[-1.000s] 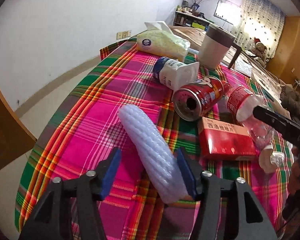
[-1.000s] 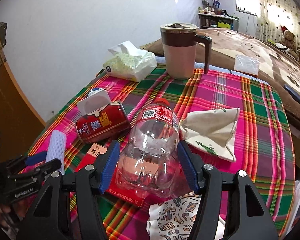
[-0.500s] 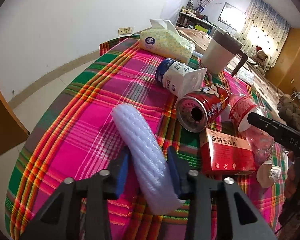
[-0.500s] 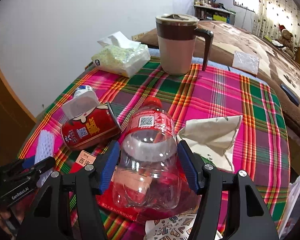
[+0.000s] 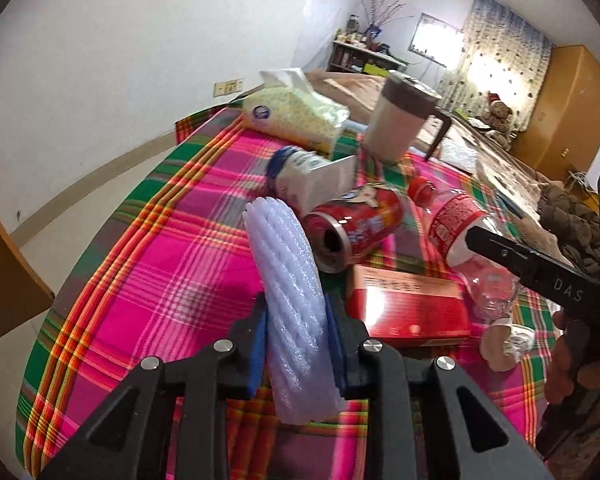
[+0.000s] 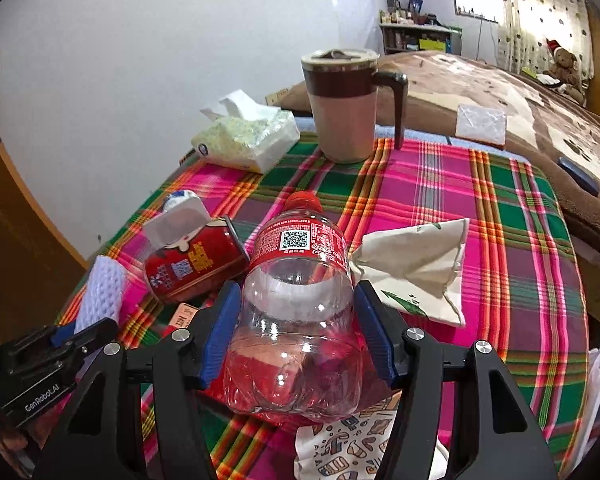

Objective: Collect trash
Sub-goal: 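Grasp the second white foam sleeve with the left tool while the right tool grasps the clear red-label bottle, then carry the foam sleeve with the left tool while the right tool carries the bottle over the bin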

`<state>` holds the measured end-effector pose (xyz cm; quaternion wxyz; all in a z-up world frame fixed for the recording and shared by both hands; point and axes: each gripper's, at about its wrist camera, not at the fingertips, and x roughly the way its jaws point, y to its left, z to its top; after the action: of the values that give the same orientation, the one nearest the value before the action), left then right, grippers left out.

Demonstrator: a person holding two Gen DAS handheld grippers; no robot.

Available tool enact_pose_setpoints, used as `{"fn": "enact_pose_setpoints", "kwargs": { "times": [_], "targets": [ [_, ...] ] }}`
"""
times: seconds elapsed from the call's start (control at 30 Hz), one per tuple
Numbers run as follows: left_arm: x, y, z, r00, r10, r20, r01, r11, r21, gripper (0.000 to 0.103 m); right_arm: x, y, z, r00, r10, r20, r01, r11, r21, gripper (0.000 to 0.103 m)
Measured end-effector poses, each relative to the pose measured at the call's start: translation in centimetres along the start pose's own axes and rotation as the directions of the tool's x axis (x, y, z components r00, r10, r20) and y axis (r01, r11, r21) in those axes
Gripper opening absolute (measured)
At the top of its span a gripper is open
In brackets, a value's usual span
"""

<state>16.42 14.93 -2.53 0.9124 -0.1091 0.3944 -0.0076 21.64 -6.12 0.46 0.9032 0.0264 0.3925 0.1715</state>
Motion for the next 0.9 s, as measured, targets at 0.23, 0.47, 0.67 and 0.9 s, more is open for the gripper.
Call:
{"fn": "enact_pose_setpoints", "kwargs": {
  "times": [0.23, 0.47, 0.67, 0.9],
  "targets": [
    [-1.2, -2.4, -0.1, 0.999, -0.043, 0.024, 0.042, 0.998, 0.047, 0.028, -2.4, -1.4, -0.9, 0.998, 0.017, 0.062, -0.021, 0.998, 0.055, 0.06],
    [-2.5, -5.1, 0.1, 0.993, -0.104, 0.051, 0.1, 0.991, 0.088, 0.028, -5.3, -3.1, -1.6, 0.991, 0.03, 0.127, -0.042, 0.994, 0.097, 0.06],
    [-3.5, -8.1, 0.1, 0.985, -0.157, 0.067, 0.146, 0.978, 0.147, 0.028, -7.6, -4.6, -2.3, 0.984, 0.013, 0.177, -0.035, 0.992, 0.121, 0.06],
    [-3.8, -11.7, -0.2, 0.976, -0.21, 0.061, 0.193, 0.959, 0.209, 0.028, -9.6, -7.1, -3.5, 0.978, -0.034, 0.207, -0.001, 0.986, 0.167, 0.06]
  ]
}}
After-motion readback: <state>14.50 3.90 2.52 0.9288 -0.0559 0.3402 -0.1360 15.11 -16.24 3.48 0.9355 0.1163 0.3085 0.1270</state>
